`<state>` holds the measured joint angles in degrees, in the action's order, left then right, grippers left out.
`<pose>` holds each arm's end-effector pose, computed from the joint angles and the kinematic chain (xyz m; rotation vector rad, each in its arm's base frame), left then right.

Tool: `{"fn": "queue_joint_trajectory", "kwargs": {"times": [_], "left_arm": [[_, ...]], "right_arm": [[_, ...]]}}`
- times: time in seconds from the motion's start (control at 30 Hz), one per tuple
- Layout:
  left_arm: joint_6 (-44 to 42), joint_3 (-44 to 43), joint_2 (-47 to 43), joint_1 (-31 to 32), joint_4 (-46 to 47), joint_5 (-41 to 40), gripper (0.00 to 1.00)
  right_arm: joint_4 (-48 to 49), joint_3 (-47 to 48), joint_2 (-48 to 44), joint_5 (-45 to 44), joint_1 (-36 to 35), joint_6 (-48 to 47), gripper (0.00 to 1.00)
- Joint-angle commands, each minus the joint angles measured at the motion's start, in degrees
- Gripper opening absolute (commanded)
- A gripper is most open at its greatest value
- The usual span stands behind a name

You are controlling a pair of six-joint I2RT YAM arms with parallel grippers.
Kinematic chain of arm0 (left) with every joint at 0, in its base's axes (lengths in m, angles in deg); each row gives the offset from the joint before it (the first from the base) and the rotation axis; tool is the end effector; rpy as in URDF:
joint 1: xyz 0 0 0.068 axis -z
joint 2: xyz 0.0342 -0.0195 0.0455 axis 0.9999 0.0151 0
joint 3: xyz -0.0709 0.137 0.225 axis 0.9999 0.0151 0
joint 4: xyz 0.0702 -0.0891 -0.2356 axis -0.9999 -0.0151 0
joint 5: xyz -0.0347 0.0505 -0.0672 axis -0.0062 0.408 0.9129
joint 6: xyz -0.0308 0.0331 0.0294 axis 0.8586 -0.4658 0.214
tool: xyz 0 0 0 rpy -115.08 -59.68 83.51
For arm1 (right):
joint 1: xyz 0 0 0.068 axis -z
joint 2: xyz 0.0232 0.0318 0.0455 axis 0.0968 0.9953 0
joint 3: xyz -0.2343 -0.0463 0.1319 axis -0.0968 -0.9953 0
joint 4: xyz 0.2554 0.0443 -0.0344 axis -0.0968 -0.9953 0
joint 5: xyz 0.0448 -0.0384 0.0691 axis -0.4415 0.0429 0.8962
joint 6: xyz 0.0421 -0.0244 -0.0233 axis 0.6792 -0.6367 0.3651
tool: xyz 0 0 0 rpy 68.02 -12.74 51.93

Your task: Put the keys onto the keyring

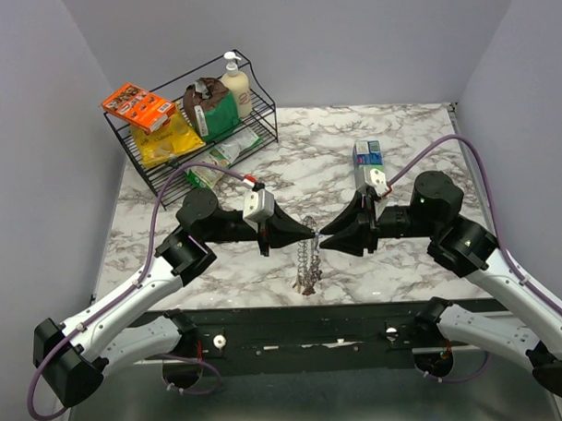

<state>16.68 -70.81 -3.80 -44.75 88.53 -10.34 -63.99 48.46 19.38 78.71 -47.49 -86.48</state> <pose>0.1354 -0.1696 0.3655 1.1469 1.1791 -1.3388 0.1184 0.1398 0.3904 -1.1649 1.4169 1.2036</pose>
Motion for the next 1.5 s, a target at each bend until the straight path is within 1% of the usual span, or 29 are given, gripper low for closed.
{"fn": "queue_joint_trajectory", "kwargs": {"times": [0.0, 0.3, 0.67, 0.77, 0.8, 0.87, 0.9, 1.0, 1.17, 1.3, 1.47], "left_arm": [[1.2, -2.0, -0.8, 0.3, 4.2, 2.0, 0.0], [3.1, -1.9, 0.1, 0.3, 6.5, 3.1, 0.0], [3.7, -2.1, 0.6, 0.4, 6.9, 3.4, 0.0], [3.7, -2.3, 0.8, 0.3, 7.0, 3.3, 0.0], [3.7, -2.3, 0.7, 0.3, 7.0, 3.4, 0.0], [3.7, -2.4, 0.8, 0.4, 7.1, 3.3, 0.0], [3.7, -2.4, 0.9, 0.3, 7.1, 3.3, 0.0], [3.8, -2.5, 0.9, 0.4, 7.2, 3.0, 0.0], [3.1, -2.9, 0.8, 0.3, 6.1, 2.5, 0.0], [1.0, -3.7, 0.3, 0.3, 2.5, 0.7, 0.0], [-2.0, -5.5, -0.4, 0.3, -2.7, -2.1, 0.13]], "right_arm": [[1.9, -1.5, -1.1, -3.0, 0.0, 0.4, 0.4], [3.0, -2.1, -0.6, -4.0, -0.1, 1.5, 0.41], [4.5, -1.9, -0.1, -2.7, -0.1, 2.5, 0.4], [4.9, -2.0, 0.2, -2.0, -0.1, 2.9, 0.37], [5.1, -2.0, 0.4, -1.6, -0.1, 3.0, 0.31], [5.1, -1.9, 0.7, -1.1, -0.1, 3.0, 0.25], [5.1, -1.8, 0.8, -0.6, -0.1, 3.0, 0.15], [5.1, -1.7, 1.4, 0.3, -0.1, 3.0, 0.02], [5.1, -1.5, 1.5, 0.6, -0.1, 3.1, 0.0], [5.0, -1.2, 1.3, 1.2, -0.2, 3.1, 0.0], [4.8, -0.7, 1.3, 1.7, -0.1, 3.1, 0.0]]}}
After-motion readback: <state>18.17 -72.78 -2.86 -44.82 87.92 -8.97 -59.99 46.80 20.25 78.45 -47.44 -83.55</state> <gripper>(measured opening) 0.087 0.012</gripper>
